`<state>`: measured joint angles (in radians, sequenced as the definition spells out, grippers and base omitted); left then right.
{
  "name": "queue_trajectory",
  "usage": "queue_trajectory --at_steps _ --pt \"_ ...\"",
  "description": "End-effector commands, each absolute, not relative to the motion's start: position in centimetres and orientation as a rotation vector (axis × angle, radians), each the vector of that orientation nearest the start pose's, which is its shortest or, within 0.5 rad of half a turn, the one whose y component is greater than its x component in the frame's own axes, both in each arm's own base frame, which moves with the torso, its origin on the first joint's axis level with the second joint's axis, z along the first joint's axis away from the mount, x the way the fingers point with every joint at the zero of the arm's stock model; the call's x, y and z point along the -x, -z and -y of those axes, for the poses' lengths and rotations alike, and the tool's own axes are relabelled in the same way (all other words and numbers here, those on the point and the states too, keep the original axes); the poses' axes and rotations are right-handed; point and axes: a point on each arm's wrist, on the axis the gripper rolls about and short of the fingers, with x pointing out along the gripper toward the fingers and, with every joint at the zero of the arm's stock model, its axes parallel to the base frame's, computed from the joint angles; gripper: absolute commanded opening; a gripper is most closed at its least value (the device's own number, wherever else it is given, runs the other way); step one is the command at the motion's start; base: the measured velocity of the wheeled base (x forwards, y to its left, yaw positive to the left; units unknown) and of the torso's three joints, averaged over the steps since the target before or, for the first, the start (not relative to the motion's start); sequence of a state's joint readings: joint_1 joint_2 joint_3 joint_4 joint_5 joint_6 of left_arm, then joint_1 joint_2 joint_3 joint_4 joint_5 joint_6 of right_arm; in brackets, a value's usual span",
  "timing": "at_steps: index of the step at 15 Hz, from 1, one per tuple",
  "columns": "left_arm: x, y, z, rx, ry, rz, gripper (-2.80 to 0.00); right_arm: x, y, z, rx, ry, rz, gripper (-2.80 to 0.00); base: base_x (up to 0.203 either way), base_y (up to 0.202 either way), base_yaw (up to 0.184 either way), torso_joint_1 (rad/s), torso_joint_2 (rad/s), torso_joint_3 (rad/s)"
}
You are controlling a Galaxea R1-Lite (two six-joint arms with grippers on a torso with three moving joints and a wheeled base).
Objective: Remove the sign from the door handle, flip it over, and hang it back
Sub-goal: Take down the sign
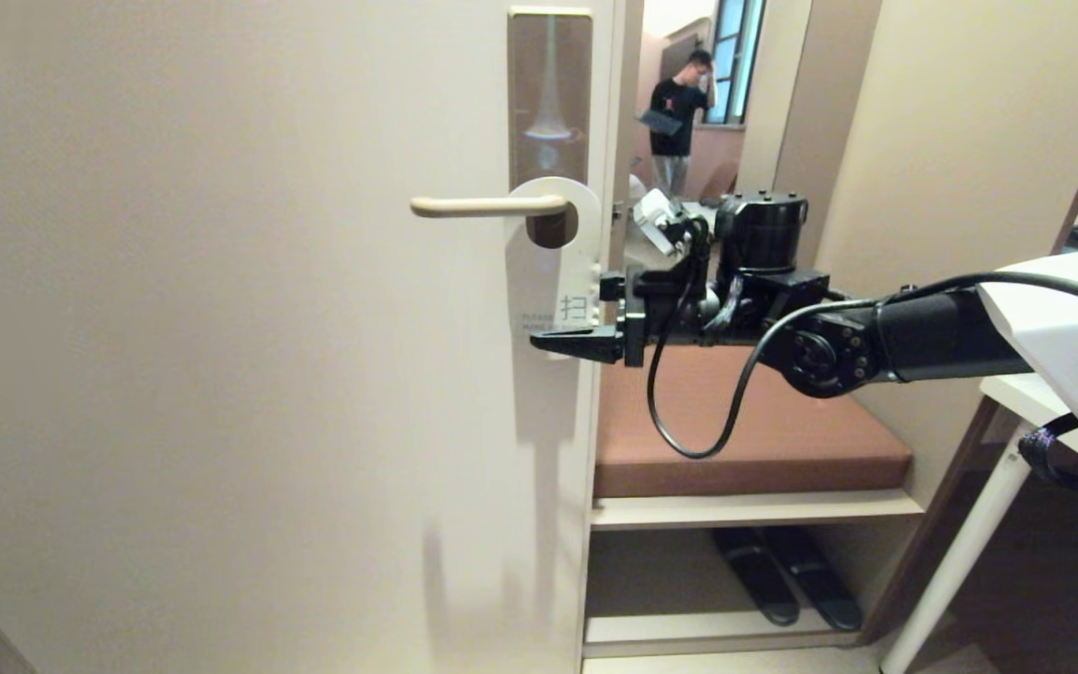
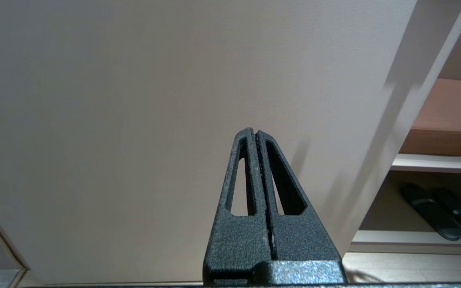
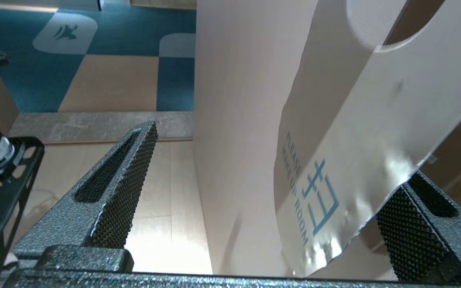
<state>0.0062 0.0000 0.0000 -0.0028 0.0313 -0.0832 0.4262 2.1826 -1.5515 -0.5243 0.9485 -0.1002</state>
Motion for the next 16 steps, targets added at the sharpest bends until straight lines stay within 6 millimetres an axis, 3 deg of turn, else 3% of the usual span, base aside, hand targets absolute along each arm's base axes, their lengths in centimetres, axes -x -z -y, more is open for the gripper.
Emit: queue_trajectory --at_steps 1,16 --pt "2.28 -7.58 -0.06 0.084 -0.038 0.005 -2.8 -40.35 -19.76 -20.35 0.046 -1.382 -0.034 0.0 0.0 0.0 0.0 0.0 0.0 0.0" --pt "2.28 -7.58 -0.06 0.084 -0.038 0.005 -2.8 -40.95 -19.56 -20.66 0.031 -1.408 -0.037 0.0 0.0 0.0 0.0 0.0 0.0 0.0"
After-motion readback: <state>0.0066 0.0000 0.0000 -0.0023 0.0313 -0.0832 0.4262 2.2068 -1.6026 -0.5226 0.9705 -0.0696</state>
